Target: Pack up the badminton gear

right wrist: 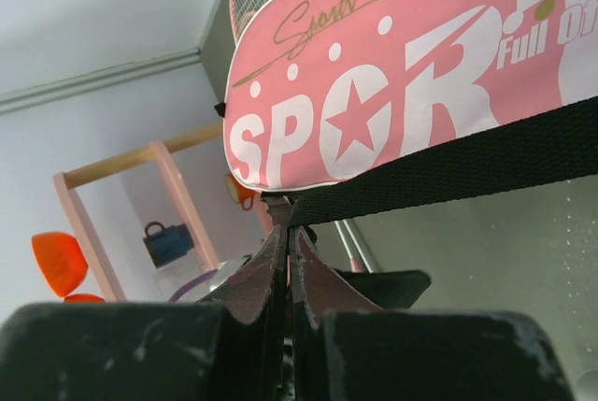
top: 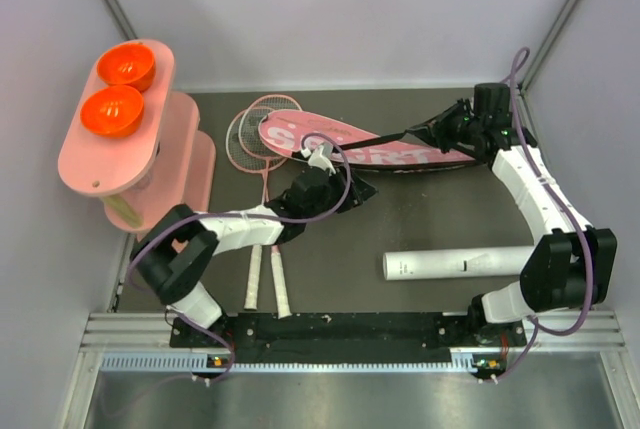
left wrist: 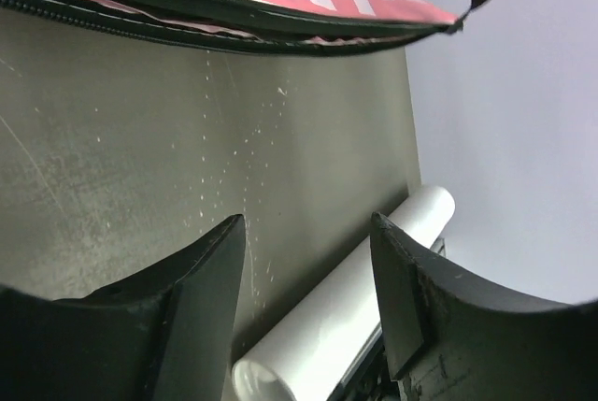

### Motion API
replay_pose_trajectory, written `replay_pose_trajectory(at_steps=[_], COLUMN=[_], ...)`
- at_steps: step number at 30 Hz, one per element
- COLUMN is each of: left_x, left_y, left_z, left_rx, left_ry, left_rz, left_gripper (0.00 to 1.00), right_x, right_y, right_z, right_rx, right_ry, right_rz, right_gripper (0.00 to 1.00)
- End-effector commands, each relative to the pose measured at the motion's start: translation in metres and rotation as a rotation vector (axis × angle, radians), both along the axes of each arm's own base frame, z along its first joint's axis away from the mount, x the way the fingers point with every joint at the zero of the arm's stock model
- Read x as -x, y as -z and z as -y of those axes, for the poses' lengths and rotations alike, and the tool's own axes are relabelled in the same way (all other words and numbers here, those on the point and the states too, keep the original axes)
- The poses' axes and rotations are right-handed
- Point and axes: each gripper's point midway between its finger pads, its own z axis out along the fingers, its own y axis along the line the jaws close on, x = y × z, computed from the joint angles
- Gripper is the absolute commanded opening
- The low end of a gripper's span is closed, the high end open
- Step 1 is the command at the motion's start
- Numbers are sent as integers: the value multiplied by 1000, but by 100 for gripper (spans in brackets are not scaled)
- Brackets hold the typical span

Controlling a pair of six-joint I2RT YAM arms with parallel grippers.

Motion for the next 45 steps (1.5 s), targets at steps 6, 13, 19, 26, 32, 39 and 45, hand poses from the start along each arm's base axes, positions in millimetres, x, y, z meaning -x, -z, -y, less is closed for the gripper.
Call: replay_pose_trajectory(at_steps=[6, 13, 19, 26, 32, 39, 45], left_x=[-55, -80, -92, -102, -105, -70, -35], left_y=[-17, 4, 7, 4, -2, -22, -54], left_z=[19, 19, 21, 31, 36, 29, 16], left_rx=[221, 255, 268, 292, 290, 144, 37], left_ry=[-165, -257, -306, -331, -313, -130, 39], left_rz=[44, -5, -48, -88, -59, 126, 315], left_gripper=[61, 63, 59, 48, 45, 57, 52], right_x=[0, 1, 1, 2, 3, 3, 3], right_y=[-51, -47, -47, -46, -47, -37, -30], right_z=[-7, -7, -8, -7, -5, -4, -3], right_rx=[-59, -56, -59, -58, -51, -28, 4], right_ry=[-3, -6, -6, -6, 1, -1, -26], right_rz=[133, 127, 126, 124, 133, 125, 135], right_gripper=[0, 0, 0, 0, 0, 0, 0])
